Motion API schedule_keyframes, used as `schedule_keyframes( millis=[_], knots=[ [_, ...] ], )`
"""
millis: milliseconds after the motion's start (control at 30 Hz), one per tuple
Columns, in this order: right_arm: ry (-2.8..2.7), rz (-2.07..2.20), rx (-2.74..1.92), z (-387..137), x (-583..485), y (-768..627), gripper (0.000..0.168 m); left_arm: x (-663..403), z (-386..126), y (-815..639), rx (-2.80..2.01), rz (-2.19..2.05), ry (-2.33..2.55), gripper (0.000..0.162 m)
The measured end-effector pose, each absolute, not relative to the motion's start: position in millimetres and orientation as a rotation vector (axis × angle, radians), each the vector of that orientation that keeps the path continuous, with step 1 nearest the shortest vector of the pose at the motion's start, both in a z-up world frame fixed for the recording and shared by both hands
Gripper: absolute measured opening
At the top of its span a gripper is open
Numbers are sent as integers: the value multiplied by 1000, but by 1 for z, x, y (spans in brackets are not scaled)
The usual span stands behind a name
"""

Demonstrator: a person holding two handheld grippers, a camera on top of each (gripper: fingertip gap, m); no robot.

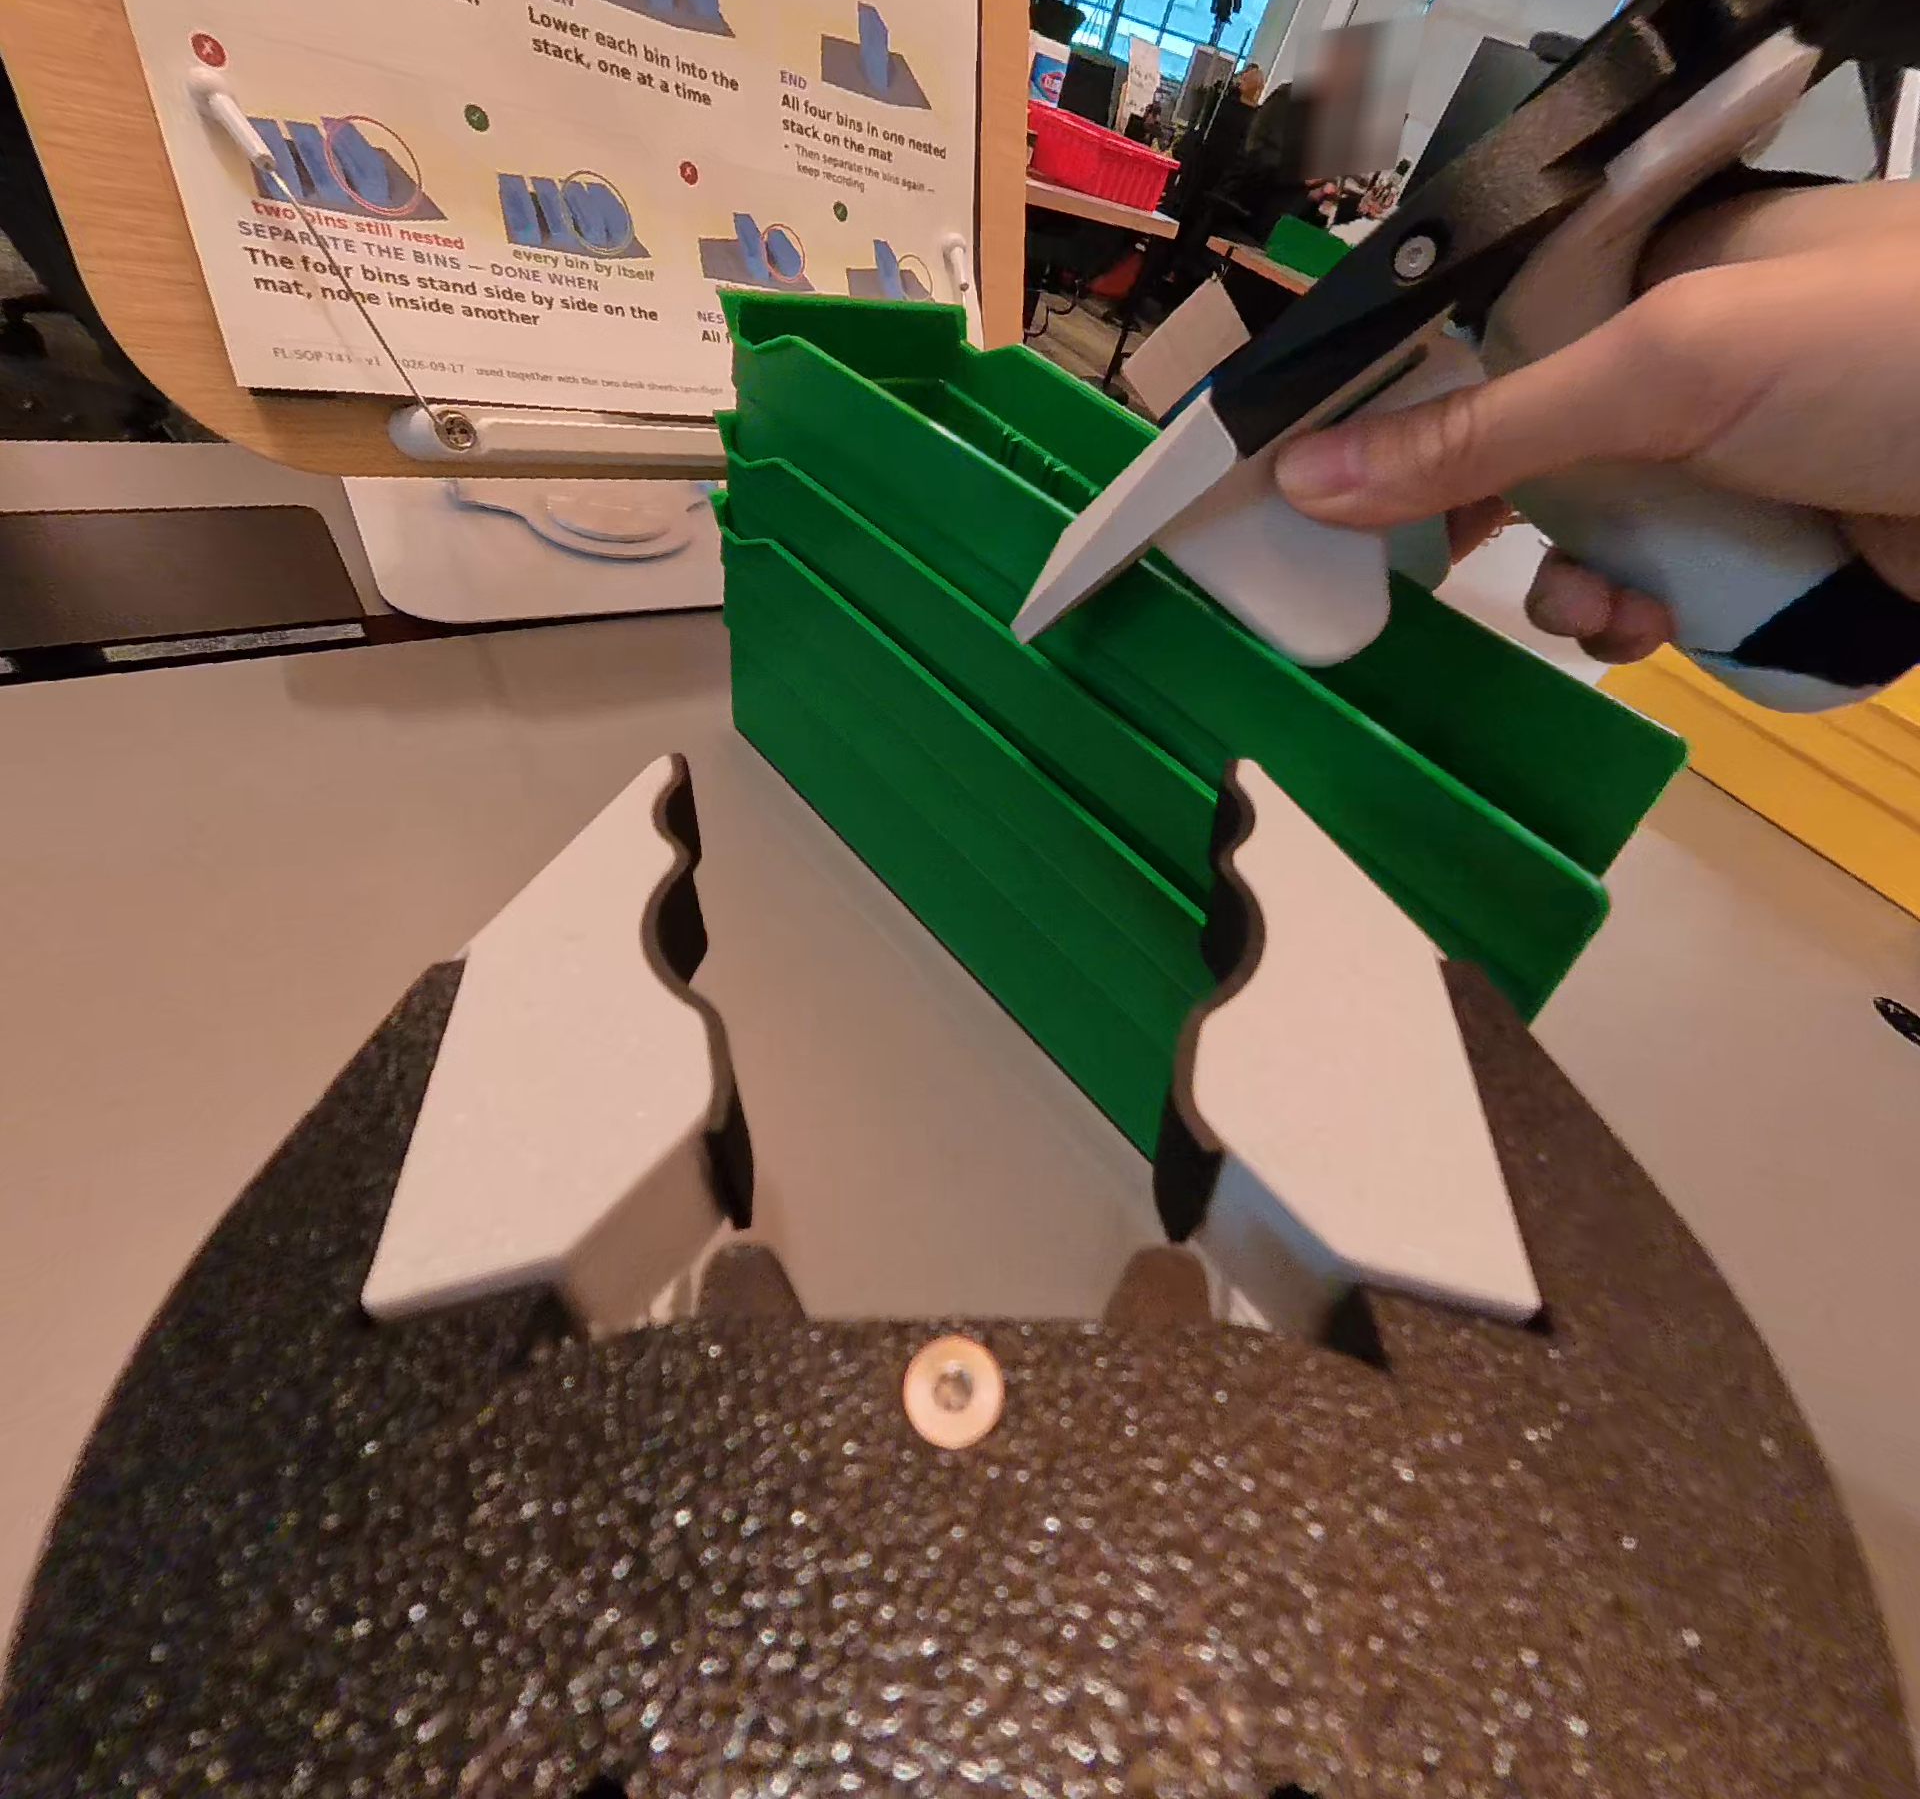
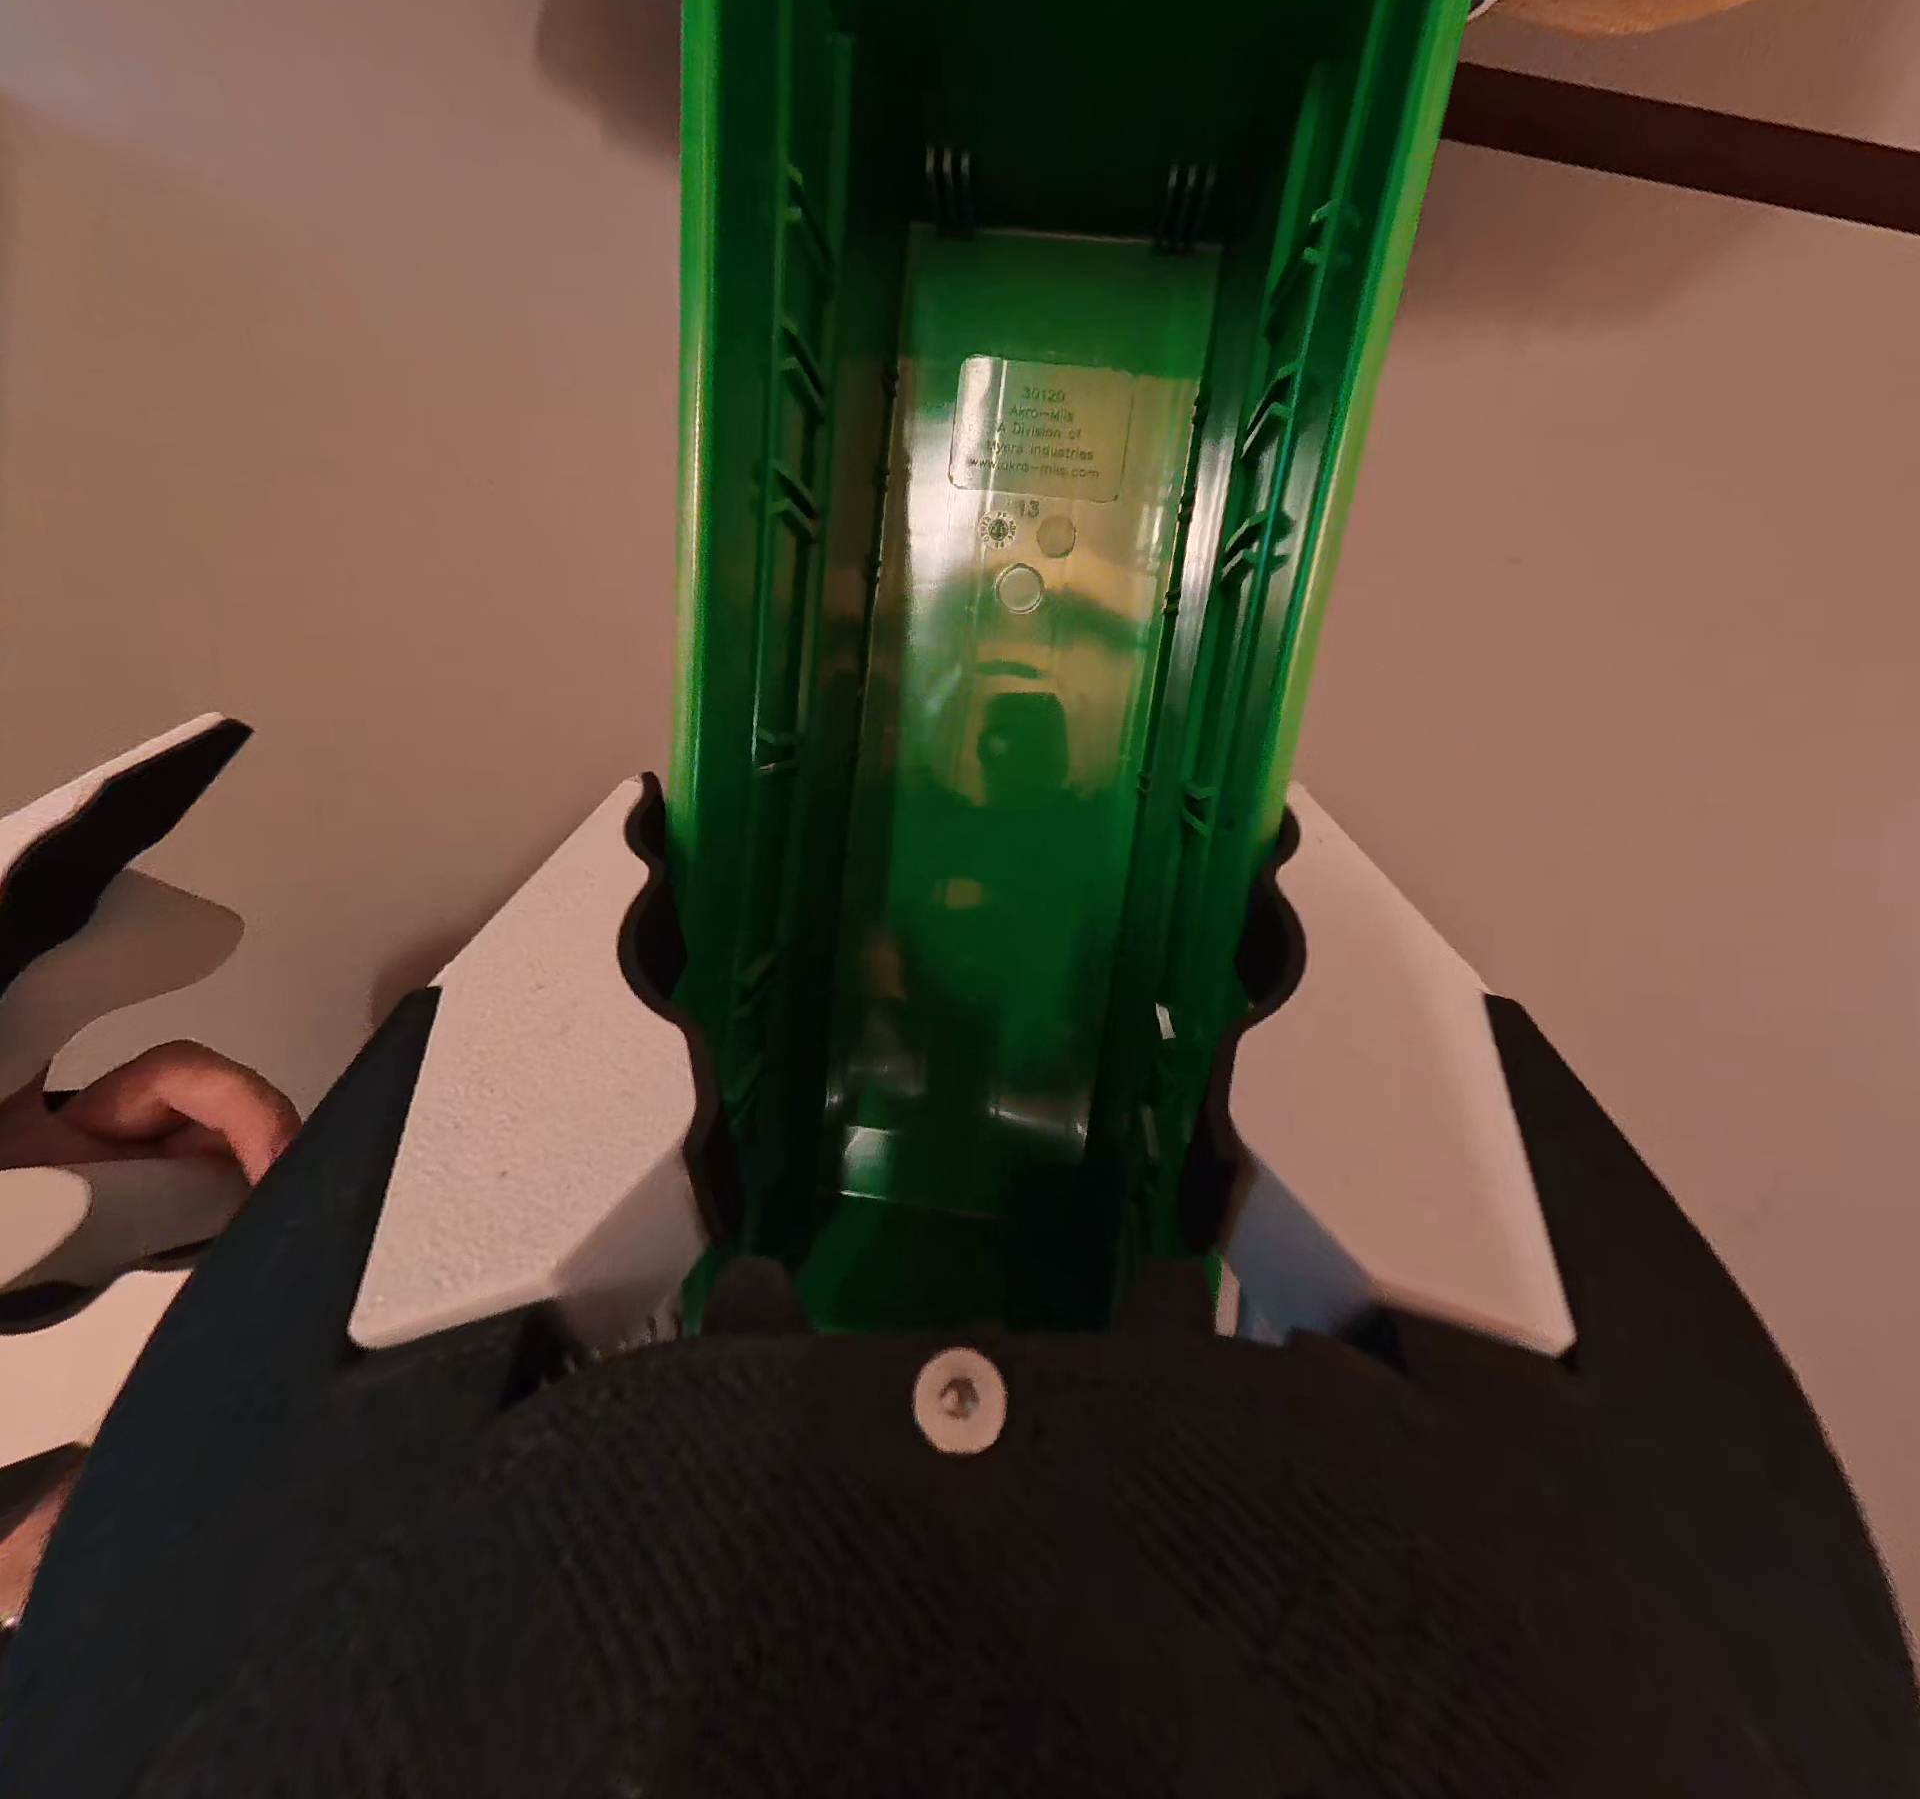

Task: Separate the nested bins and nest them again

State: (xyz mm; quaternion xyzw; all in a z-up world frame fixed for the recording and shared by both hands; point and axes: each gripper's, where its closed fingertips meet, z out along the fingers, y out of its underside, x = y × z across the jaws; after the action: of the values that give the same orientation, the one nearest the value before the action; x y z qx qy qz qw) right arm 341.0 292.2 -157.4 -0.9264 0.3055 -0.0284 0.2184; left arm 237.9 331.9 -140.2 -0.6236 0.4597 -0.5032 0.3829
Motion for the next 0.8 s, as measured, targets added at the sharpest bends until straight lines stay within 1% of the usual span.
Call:
schedule_keyframes(
  millis=[67, 267, 367, 433, 533, 600, 633, 700, 800],
  knots=[
    [827, -93, -2540, -158, 341, 293, 118, 238, -140, 331, -1587, -1281, 1177, 97],
    [741, -66, -2387, -142, 341, 296, 123, 240, -143, 330, -1595, -1273, 1185, 97],
    [604, -135, -2306, -114, 342, 290, 120, 239, -144, 332, -1589, -1238, 1185, 98],
    [499, -239, -2230, -87, 344, 277, 124, 238, -143, 336, -1585, -1216, 1177, 98],
    [373, -499, -2036, -47, 355, 233, 124, 232, -138, 340, -1568, -1186, 1149, 99],
    [346, -670, -1870, -30, 368, 188, 125, 227, -134, 344, -1559, -1154, 1143, 100],
    [343, -725, -1800, -29, 374, 164, 126, 224, -132, 346, -1552, -1136, 1140, 100],
    [385, -766, -1699, -45, 388, 116, 129, 216, -129, 352, -1544, -1094, 1125, 101],
    [513, -700, -1642, -90, 409, 59, 133, 202, -129, 362, -1546, -1027, 1100, 105]
  ],
)
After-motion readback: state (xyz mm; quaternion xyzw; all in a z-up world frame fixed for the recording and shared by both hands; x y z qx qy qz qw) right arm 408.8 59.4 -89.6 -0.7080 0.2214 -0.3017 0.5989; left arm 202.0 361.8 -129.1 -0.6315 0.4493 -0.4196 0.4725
